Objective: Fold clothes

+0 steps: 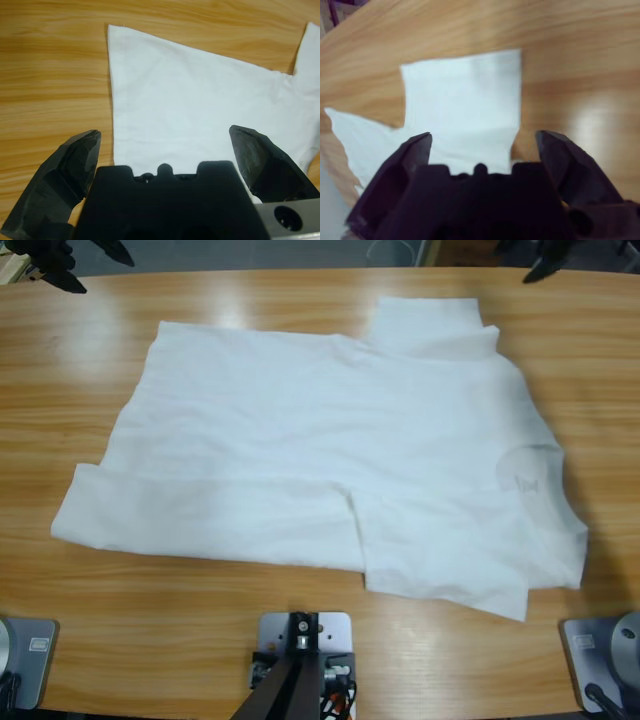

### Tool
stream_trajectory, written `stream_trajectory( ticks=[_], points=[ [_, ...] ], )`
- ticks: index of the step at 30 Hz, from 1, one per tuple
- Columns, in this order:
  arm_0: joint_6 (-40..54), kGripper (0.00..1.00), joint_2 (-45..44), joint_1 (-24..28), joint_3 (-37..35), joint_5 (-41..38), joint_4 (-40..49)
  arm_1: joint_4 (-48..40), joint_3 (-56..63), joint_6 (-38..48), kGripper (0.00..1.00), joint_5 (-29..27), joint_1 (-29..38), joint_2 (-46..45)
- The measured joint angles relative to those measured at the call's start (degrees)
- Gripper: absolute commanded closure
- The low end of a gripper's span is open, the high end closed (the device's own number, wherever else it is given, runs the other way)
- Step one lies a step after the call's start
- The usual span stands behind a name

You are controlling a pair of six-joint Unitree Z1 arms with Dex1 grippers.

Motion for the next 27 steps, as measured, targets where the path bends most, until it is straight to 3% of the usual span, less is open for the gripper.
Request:
stream_trajectory(
  ticks=[5,10,12,22,23,26,27],
  points=[
    [0.00,0.000,1.39,-0.05,-0.38,0.00,0.07,2.54,-6.67,0.00,0.231,2.69,-1.17,7.76],
    [0.00,0.000,3.95,-0.90,-1.14,0.00,0.07,5.05,-7.60,-0.31,0.284,3.63,-1.19,9.21],
    [0.00,0.000,4.92,-1.30,-1.15,0.00,0.07,5.46,-7.65,-1.14,0.347,4.81,-1.19,9.75],
    [0.00,0.000,5.54,-1.74,-1.26,-0.01,1.05,6.63,-10.75,-2.75,0.352,5.62,1.01,13.14],
    [0.00,0.000,5.54,-1.74,-1.30,-0.01,1.16,6.88,-10.86,-2.75,0.390,5.53,1.14,13.18],
    [0.00,0.000,5.54,-1.74,-1.31,-0.01,1.59,7.46,-11.20,-2.75,0.648,5.14,1.76,13.28],
    [0.00,0.000,5.53,-1.74,-1.31,-0.01,1.73,7.61,-11.29,-2.75,0.681,4.95,2.10,13.31]
  ],
)
